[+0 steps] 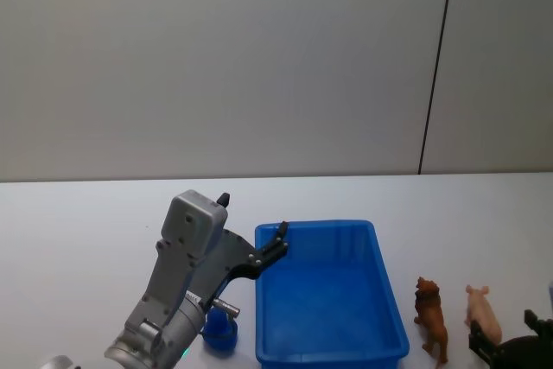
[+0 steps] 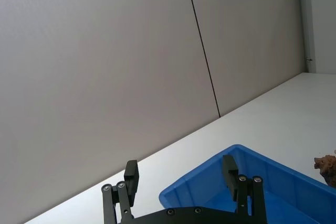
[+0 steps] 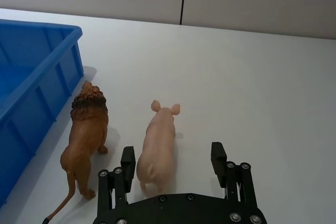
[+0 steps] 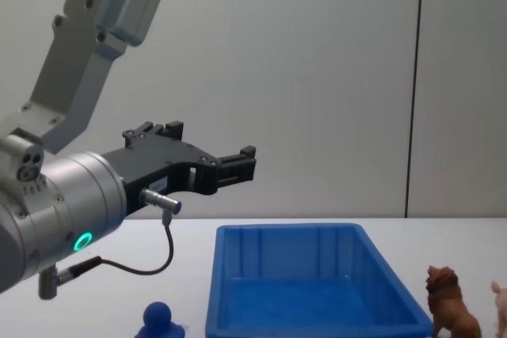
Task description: Pick up the two dolls from the table and place them into the box.
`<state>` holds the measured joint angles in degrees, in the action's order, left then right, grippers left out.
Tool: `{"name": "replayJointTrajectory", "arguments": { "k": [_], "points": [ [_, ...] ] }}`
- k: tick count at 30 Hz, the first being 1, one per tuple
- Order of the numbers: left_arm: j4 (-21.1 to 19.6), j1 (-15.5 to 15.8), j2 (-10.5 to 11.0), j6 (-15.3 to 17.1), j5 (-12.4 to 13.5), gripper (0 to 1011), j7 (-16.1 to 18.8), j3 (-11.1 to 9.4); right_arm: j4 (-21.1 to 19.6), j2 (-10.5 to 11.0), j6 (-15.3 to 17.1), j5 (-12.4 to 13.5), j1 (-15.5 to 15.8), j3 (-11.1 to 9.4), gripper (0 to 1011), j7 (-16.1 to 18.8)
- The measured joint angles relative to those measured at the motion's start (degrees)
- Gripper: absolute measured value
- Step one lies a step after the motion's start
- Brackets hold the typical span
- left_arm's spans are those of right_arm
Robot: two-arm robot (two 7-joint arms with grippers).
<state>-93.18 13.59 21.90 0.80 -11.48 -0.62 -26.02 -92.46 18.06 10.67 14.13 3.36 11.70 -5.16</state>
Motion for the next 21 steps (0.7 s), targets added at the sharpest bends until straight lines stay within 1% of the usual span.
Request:
{"name": "replayJointTrajectory", "arguments": {
  "k": [2,3,4,5,6,7,9,10,12,13,18,21],
  "points": [
    [0.00,0.00,0.00,0.00,0.00,1001,0.00,0.00,0.63,-0.10,-0.17,-0.06,-0.12,-0.01,880,0.49],
    [0.00,0.00,0.00,0.00,0.00,1001,0.00,0.00,1.05,-0.18,-0.31,-0.13,-0.23,-0.01,832,0.82],
    [0.00,0.00,0.00,0.00,0.00,1001,0.00,0.00,1.05,-0.18,-0.31,-0.13,-0.23,-0.01,832,0.82],
    [0.00,0.00,0.00,0.00,0.00,1001,0.00,0.00,1.49,-0.26,-0.46,-0.21,-0.36,-0.01,770,1.18],
    [0.00,0.00,0.00,0.00,0.00,1001,0.00,0.00,1.69,-0.30,-0.55,-0.26,-0.42,-0.01,770,1.33],
    [0.00,0.00,0.00,0.00,0.00,1001,0.00,0.00,2.13,-0.39,-0.68,-0.36,-0.56,0.01,716,1.69],
    [0.00,0.00,0.00,0.00,0.00,1001,0.00,0.00,2.49,-0.46,-0.82,-0.45,-0.69,0.03,679,2.01],
    [0.00,0.00,0.00,0.00,0.00,1001,0.00,0.00,2.66,-0.50,-0.90,-0.50,-0.74,0.04,644,2.17],
    [0.00,0.00,0.00,0.00,0.00,1001,0.00,0.00,3.31,-0.64,-1.23,-0.75,-0.95,0.10,538,2.86],
    [0.00,0.00,0.00,0.00,0.00,1001,0.00,0.00,3.31,-0.64,-1.23,-0.75,-0.95,0.10,538,2.86],
    [0.00,0.00,0.00,0.00,0.00,1001,-0.01,0.00,4.03,-0.82,-1.89,-1.16,-1.15,0.16,392,3.79],
    [0.00,0.00,0.00,0.00,0.00,1001,0.00,0.00,4.09,-0.88,-2.32,-1.40,-1.15,0.18,383,4.08]
  ]
}}
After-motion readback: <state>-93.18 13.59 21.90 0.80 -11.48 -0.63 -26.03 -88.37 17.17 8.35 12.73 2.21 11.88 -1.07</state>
